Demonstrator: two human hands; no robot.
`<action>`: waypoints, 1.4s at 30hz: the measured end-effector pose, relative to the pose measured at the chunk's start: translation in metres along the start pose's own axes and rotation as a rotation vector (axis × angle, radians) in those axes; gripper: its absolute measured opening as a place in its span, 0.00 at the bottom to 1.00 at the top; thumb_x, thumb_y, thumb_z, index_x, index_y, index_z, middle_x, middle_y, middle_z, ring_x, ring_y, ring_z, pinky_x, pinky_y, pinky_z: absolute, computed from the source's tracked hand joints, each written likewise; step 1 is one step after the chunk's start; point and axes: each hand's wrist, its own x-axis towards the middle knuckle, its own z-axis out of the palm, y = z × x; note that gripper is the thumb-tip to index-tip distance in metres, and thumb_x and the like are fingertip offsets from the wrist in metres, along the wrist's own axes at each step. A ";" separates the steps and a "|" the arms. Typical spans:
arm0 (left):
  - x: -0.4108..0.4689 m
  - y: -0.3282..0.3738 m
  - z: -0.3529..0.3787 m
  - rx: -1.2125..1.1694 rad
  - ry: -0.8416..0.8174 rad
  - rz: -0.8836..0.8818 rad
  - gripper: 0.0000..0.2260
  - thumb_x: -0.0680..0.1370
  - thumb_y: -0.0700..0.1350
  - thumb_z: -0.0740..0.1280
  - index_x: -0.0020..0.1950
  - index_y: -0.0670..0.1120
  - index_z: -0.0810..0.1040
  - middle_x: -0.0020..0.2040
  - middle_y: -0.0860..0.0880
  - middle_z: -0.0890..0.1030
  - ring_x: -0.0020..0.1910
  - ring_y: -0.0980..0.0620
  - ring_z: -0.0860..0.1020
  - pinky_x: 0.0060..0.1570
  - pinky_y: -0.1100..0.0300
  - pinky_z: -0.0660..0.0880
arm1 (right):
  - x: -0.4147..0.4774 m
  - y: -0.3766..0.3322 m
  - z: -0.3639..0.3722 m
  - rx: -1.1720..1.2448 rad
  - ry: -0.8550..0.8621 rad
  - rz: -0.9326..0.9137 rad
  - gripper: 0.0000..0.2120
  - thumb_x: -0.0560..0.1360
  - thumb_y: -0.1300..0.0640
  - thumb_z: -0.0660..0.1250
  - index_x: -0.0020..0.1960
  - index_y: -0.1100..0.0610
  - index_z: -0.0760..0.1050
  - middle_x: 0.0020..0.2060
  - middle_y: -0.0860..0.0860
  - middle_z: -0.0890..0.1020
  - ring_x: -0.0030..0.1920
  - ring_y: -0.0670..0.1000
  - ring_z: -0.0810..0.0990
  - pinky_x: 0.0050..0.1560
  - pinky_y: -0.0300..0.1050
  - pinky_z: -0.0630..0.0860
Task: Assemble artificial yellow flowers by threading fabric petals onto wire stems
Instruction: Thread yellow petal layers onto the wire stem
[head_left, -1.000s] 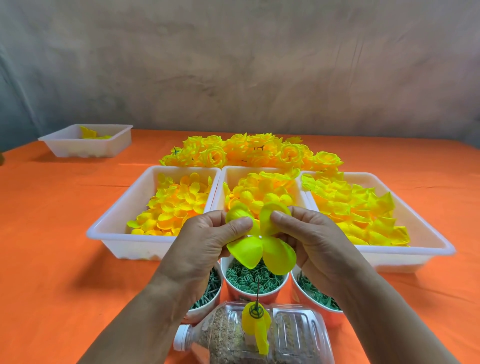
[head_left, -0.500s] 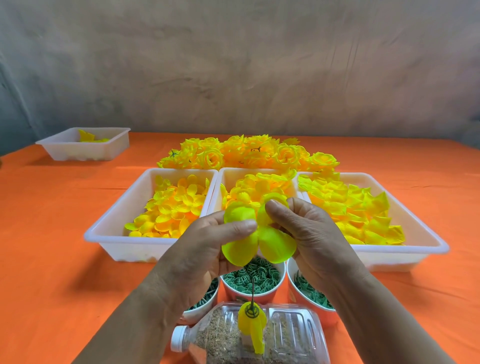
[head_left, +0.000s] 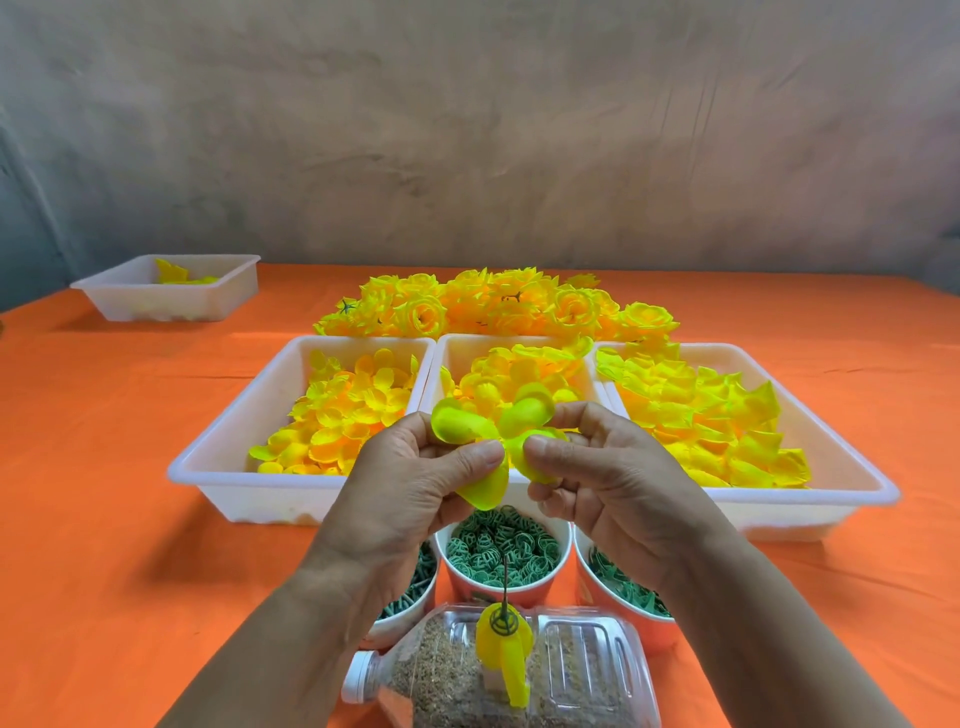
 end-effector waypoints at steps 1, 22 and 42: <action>0.000 0.000 0.000 0.002 0.004 -0.006 0.15 0.60 0.46 0.74 0.45 0.46 0.78 0.33 0.53 0.84 0.30 0.59 0.81 0.25 0.69 0.72 | 0.001 0.000 0.001 -0.001 0.009 -0.007 0.21 0.63 0.62 0.73 0.54 0.61 0.73 0.33 0.55 0.80 0.27 0.50 0.78 0.27 0.38 0.74; 0.021 -0.008 -0.006 -0.104 -0.085 -0.118 0.20 0.61 0.48 0.76 0.52 0.48 0.81 0.37 0.52 0.83 0.28 0.58 0.78 0.26 0.67 0.74 | 0.014 0.008 0.001 0.047 0.036 -0.058 0.20 0.64 0.60 0.72 0.54 0.60 0.71 0.35 0.53 0.77 0.29 0.49 0.77 0.31 0.38 0.73; 0.073 -0.029 -0.016 0.128 0.018 0.097 0.12 0.64 0.51 0.75 0.44 0.48 0.85 0.43 0.48 0.86 0.39 0.54 0.84 0.37 0.62 0.79 | 0.055 0.022 -0.026 -0.189 0.185 -0.010 0.12 0.72 0.69 0.70 0.53 0.59 0.74 0.36 0.56 0.74 0.35 0.50 0.75 0.37 0.42 0.72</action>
